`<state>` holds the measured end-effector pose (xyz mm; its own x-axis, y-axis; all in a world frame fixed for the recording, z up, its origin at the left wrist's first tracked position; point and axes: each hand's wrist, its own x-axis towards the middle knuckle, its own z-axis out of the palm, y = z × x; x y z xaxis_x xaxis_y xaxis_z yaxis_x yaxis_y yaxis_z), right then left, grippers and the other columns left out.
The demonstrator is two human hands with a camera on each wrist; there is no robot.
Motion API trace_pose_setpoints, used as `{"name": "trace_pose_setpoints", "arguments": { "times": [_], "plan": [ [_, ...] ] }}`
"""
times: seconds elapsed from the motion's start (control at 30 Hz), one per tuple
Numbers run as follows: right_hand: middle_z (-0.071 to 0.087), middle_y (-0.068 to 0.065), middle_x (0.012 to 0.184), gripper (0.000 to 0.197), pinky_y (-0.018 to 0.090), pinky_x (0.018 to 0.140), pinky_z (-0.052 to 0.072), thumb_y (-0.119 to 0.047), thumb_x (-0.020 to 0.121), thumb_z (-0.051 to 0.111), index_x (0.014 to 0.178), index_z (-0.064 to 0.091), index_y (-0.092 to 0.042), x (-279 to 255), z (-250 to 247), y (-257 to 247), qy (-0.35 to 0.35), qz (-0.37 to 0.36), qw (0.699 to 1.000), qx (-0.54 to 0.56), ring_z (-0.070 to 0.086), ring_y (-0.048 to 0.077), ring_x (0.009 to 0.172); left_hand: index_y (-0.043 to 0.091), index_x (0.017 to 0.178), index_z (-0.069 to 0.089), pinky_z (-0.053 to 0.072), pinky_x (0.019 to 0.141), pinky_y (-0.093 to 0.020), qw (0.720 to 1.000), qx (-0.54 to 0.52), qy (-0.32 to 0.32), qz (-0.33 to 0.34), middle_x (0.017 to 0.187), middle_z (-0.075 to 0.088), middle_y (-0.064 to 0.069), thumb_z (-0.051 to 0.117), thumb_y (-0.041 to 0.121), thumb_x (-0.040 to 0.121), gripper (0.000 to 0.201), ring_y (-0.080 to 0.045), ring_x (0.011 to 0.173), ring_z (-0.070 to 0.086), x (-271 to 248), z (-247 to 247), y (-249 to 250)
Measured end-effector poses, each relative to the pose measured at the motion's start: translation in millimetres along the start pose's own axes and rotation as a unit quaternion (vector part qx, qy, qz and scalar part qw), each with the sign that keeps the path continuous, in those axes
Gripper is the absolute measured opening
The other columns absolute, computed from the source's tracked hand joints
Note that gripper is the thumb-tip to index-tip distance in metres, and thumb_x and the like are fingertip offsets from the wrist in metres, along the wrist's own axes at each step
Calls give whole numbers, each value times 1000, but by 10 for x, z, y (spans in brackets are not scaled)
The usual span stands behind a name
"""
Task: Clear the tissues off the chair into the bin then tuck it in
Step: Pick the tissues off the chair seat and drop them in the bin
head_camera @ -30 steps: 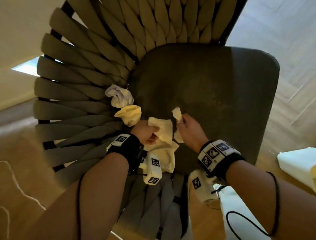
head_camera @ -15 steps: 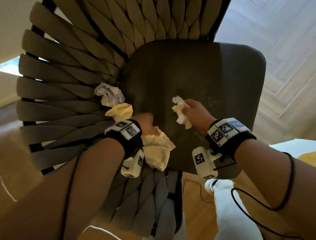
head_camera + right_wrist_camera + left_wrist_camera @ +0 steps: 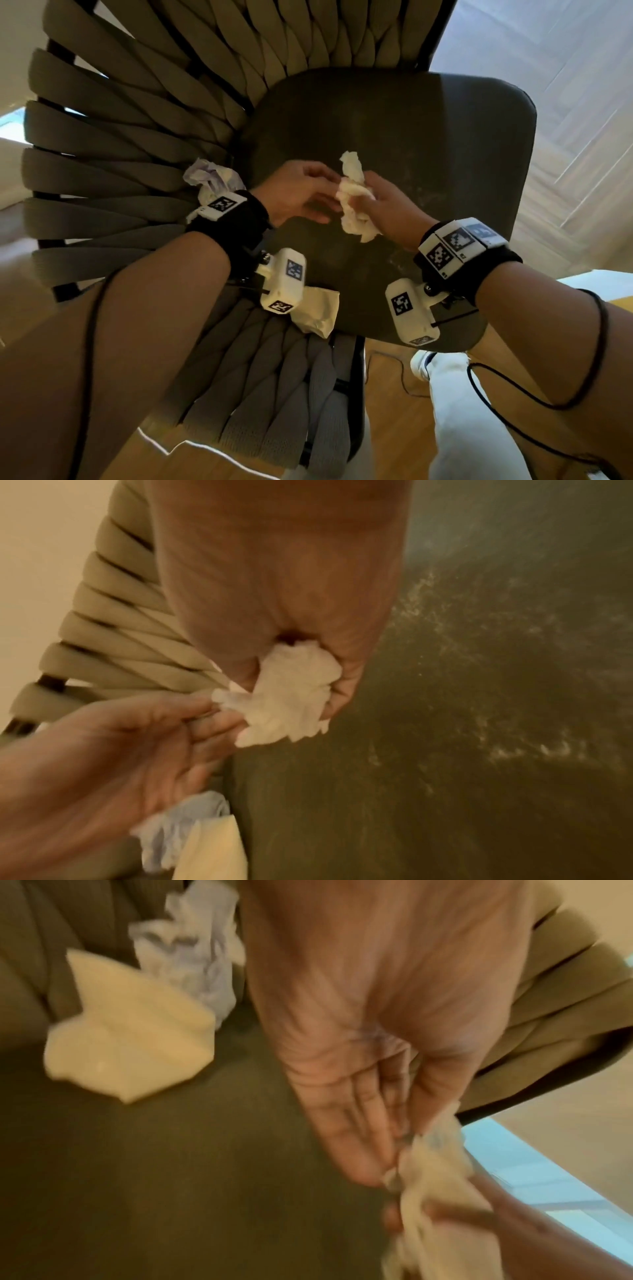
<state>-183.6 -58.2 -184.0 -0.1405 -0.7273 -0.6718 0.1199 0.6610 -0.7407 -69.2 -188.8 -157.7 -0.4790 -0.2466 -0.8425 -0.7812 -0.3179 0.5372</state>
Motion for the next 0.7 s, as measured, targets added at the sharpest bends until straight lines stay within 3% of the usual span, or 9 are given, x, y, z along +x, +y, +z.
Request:
{"name": "trace_pose_setpoints", "arguments": {
  "times": [0.07,0.13,0.2,0.27,0.37,0.47,0.57,0.63,0.7],
  "plan": [
    [58,0,104,31,25,73,51,-12,95,44,124,51,-18,-12,31,5,-11,-12,992,-122,60,14,87,13,108,62,58,77,-36,974,199,106,29,104,67,-7,59,17,90,19,-21,92,68,-108,-241,-43],
    [59,2,108,36,23,70,49,-14,93,46,128,52,-21,-49,171,41,-57,-11,959,-278,59,14,86,12,104,61,49,82,-38,872,448,187,61,106,63,-9,62,21,86,21,-26,97,63,-200,-512,-131],
    [60,4,120,38,30,82,49,-20,90,51,128,53,-22,-99,382,114,-120,-23,904,-410,61,20,100,11,113,56,43,82,-40,776,606,171,36,113,55,-12,64,25,82,34,-31,101,58,-221,-670,-249],
    [61,5,125,42,35,87,50,-34,85,56,126,55,-22,-127,577,188,-152,-31,873,-462,60,24,109,11,121,49,46,83,-44,738,668,99,-14,119,50,-15,66,24,79,48,-35,106,56,-154,-708,-359],
    [63,5,119,62,35,83,50,-54,73,67,125,57,-22,-96,833,306,-197,-30,838,-508,62,27,107,11,129,45,48,86,-45,727,682,58,-47,125,49,-16,67,18,79,55,-38,112,55,-12,-649,-474],
    [65,6,112,59,35,77,51,-49,71,72,118,59,-15,-87,1033,368,-227,-17,802,-553,64,27,101,6,116,54,49,86,-45,730,680,54,-46,118,56,-18,58,12,84,33,-38,107,58,51,-584,-547],
    [64,9,114,28,35,77,48,-21,87,59,113,61,-11,-79,1119,419,-190,-25,815,-547,63,29,104,0,104,60,49,87,-45,730,679,46,-63,114,60,-22,52,6,87,20,-39,105,59,23,-565,-604],
    [64,11,115,24,35,77,48,-15,90,51,111,62,-9,-65,1111,458,-181,-17,825,-535,63,31,105,-1,104,61,47,84,-42,740,668,48,-60,112,61,-22,53,7,88,20,-38,104,60,-31,-546,-590],
    [63,11,115,26,36,80,50,-16,89,52,112,61,-9,-62,1060,455,-179,-9,836,-518,63,31,106,3,103,61,47,83,-40,773,630,70,-37,108,63,-19,54,11,88,19,-35,102,60,-108,-535,-487]
  ]
}}
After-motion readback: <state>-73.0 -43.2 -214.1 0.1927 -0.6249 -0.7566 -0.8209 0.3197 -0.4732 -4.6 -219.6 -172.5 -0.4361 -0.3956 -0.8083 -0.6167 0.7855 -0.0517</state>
